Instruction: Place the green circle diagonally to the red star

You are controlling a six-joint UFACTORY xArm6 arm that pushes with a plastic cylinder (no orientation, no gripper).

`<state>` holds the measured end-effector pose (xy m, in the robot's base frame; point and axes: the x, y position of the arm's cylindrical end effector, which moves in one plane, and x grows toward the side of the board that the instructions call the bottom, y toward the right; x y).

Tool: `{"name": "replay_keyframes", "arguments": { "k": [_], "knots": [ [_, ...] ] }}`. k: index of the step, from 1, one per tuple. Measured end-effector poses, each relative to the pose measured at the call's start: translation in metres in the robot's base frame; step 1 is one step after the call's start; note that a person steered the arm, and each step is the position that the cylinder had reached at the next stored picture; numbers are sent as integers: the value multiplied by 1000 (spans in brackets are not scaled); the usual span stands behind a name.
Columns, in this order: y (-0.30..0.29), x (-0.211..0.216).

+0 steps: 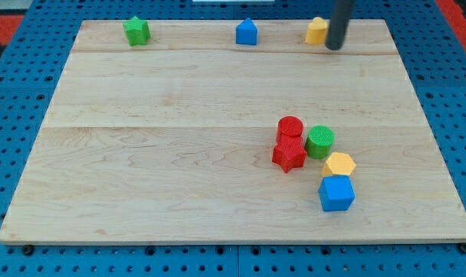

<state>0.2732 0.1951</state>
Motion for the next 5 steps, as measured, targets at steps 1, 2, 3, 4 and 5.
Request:
{"name": "replay_keyframes", "arguments": {
  "k": [1,2,3,4,5],
  "knots": [
    [36,0],
    [37,0],
    [37,7],
    [37,35],
    [36,77]
  ]
}}
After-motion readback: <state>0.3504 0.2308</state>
